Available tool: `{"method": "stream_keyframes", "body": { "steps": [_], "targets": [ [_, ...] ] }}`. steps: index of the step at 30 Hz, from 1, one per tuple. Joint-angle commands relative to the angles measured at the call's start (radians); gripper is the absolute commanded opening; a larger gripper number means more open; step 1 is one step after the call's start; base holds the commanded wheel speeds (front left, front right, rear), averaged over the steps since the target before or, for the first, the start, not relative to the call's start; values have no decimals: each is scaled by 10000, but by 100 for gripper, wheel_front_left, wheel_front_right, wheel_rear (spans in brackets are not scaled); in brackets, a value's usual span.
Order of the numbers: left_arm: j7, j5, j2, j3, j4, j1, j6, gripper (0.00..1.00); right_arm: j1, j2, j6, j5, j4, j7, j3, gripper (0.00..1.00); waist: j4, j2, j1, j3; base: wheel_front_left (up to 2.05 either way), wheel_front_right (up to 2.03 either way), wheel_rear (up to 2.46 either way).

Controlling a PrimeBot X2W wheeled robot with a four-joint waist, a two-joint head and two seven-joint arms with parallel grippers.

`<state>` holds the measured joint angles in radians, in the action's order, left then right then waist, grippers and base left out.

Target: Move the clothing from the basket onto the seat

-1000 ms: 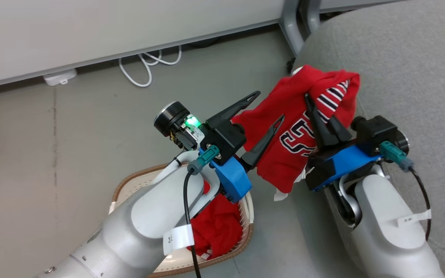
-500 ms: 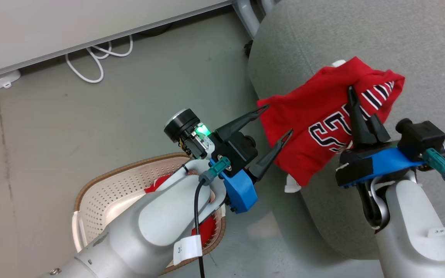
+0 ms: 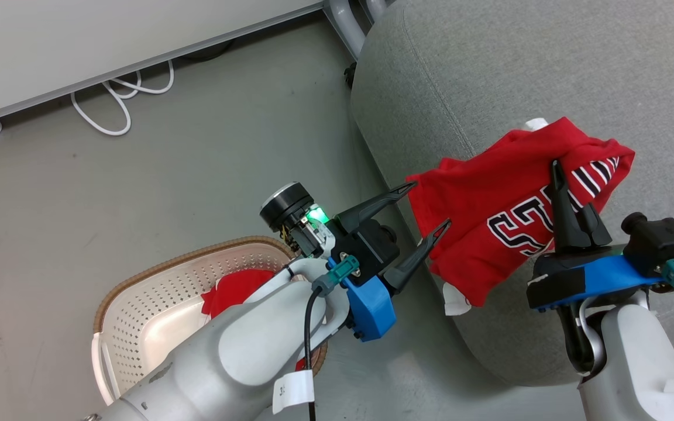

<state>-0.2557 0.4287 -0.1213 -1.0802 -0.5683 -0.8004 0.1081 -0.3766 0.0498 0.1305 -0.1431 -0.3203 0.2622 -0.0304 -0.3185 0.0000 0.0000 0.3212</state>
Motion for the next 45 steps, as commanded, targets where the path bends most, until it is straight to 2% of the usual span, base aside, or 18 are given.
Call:
{"method": "stream_keyframes", "body": {
  "steps": [1, 14, 21, 24, 27, 31, 35, 40, 45],
  "targets": [
    [11, 34, -2, -2, 0, 80, 39, 100, 128, 12, 5, -28, 73, 42, -27, 0, -2, 0, 0, -12, 0, 0, 0],
    [-52, 36, -132, 162, 263, -79, -186, 100, -506, 14, 5, 202, 301, 42, -182, 0, 111, 0, 0, 227, 0, 0, 0],
    [-39, -196, -398, 250, 628, -718, -276, 100, -2254, 17, 5, 582, 778, 42, -923, 0, 291, 0, 0, 1343, 0, 0, 0],
    [74, -362, -602, 285, 844, -1143, -292, 100, -3285, 215, 3, 734, 1077, 42, -1469, 0, 400, 0, 0, 2085, 0, 0, 0],
    [161, -510, -820, 353, 1075, -1521, -330, 100, -4403, 558, 5, 778, 1381, 42, -1888, 0, 429, 0, 0, 2810, 0, 0, 0],
    [385, -684, -1143, 418, 1443, -1990, -367, 100, -5766, 1388, 2, 762, 1812, 42, -2537, 0, 393, 0, 0, 3717, 0, 0, 0],
    [574, -813, -1425, 459, 1777, -2324, -403, 100, -6838, 2335, 3, 500, 1702, 40, -3503, 0, 382, 0, 0, 4441, 0, 0, 0],
    [802, -973, -1669, 430, 2183, -2613, -455, 100, -7482, 3562, 2, 361, 1195, 40, -4526, 0, 381, 0, 0, 5117, 0, 0, 0],
    [996, -1048, -1876, 381, 2560, -2743, -496, 100, -7398, 4279, 3, 415, 487, 40, -5593, 0, 348, 0, 0, 5514, 0, 0, 0]
  ]
}}
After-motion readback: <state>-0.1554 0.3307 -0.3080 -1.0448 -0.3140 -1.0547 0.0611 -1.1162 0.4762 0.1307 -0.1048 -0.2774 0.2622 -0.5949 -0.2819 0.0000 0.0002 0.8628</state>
